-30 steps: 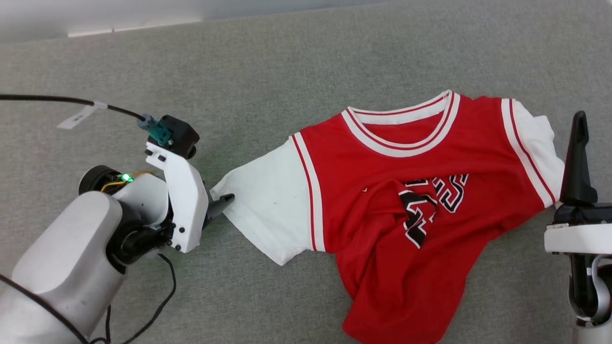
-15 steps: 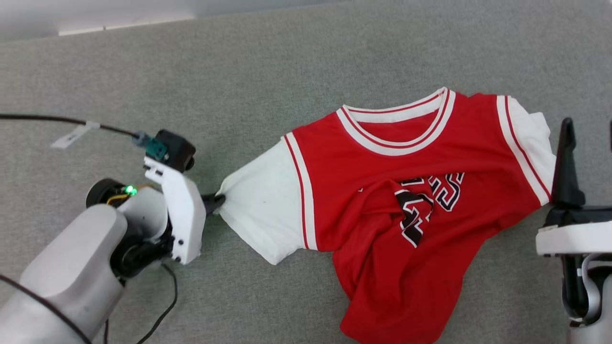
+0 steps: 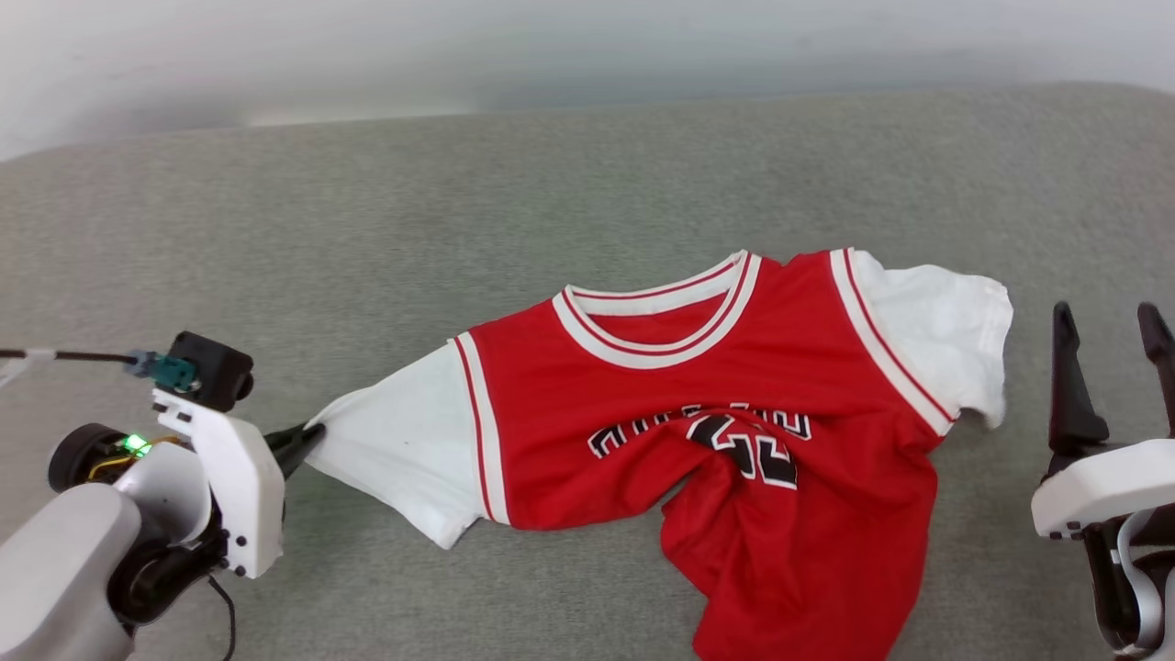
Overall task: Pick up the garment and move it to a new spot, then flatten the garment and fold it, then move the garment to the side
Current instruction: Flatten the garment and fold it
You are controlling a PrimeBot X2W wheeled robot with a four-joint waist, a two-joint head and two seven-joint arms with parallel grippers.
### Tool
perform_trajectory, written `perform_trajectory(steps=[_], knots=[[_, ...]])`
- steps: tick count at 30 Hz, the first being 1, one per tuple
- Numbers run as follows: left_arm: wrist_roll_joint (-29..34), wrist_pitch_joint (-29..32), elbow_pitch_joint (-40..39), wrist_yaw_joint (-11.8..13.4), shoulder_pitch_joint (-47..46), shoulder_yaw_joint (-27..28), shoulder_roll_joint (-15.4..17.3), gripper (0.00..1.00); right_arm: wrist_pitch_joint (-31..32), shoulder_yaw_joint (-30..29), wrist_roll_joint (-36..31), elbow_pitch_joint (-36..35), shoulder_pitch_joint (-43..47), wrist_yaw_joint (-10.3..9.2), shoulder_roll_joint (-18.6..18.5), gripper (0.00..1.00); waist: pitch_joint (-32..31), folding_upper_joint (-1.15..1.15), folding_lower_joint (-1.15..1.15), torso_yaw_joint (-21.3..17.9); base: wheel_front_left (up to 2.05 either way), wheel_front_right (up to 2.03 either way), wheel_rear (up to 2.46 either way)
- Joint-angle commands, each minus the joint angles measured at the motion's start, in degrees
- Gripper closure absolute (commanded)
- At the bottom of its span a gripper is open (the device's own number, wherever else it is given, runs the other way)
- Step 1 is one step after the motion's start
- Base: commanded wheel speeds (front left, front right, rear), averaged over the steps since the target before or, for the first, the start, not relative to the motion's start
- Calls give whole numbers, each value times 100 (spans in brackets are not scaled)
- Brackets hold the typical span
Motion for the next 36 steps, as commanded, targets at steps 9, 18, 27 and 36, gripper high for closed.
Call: perform_trajectory(steps=[9, 18, 27, 36], knots=[[305, -499, -1280, 457, 339, 247, 433, 100, 2119, 463, 316, -130, -178, -4, -802, 0, 19, 0, 0, 546, 0, 0, 0], [552, -710, -2880, 1011, 578, 378, 570, 100, 4947, 909, 1058, 8, -1432, -4, -2009, 0, 653, 0, 0, 957, 0, 0, 0], [821, -831, -3589, 1192, 494, 300, 414, 100, 5772, 1209, 1058, 911, -2155, -4, -2603, 0, 1134, 0, 0, 1450, 0, 0, 0], [965, -872, -3569, 1112, 335, 119, 176, 100, 5721, 1520, 1273, 1553, -1729, 6, -2644, 0, 1255, 0, 0, 1737, 0, 0, 0]])
